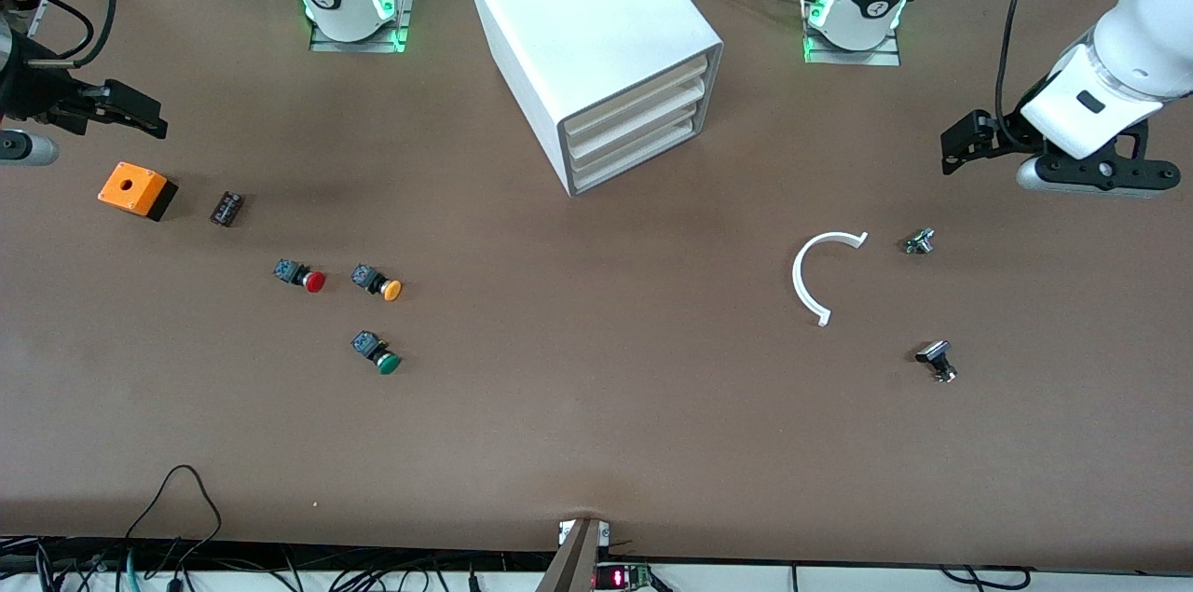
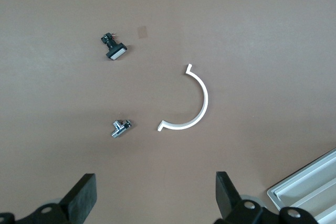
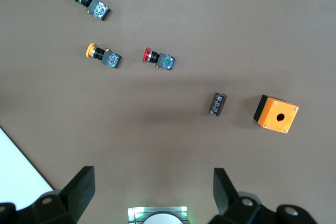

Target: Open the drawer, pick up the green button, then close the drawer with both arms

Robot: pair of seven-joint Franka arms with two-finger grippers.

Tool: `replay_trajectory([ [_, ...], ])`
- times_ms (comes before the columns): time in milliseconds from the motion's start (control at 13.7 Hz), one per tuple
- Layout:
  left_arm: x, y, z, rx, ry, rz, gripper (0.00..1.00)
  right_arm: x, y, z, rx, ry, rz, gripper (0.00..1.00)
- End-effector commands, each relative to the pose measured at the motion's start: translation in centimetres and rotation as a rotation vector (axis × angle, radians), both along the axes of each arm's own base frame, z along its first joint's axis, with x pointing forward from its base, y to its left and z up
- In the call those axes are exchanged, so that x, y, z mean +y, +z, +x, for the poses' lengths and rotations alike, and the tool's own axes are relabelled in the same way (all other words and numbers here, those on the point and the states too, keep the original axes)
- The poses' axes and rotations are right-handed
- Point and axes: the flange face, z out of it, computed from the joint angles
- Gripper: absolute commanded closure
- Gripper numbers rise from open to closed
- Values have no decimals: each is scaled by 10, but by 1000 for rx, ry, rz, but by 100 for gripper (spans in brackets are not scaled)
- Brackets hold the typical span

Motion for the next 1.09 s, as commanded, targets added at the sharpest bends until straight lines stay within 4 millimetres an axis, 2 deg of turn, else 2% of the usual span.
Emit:
replay_trajectory([
  [0,18,2,5,13,18,19,0,0,5,-5,-2,-7,8,0],
  [146,28,5,6,7,24,18,0,8,16,-3,-23,85,7,0],
  [364,24,9,8,6,34,18,0,7,13,1,-25,113,14,0],
  [509,45,31,12,-38,66,18,0,8,13,1,-19,114,14,0],
  [1019,43,22,16,-22,68,17,0,5,13,2,-24,110,3,0],
])
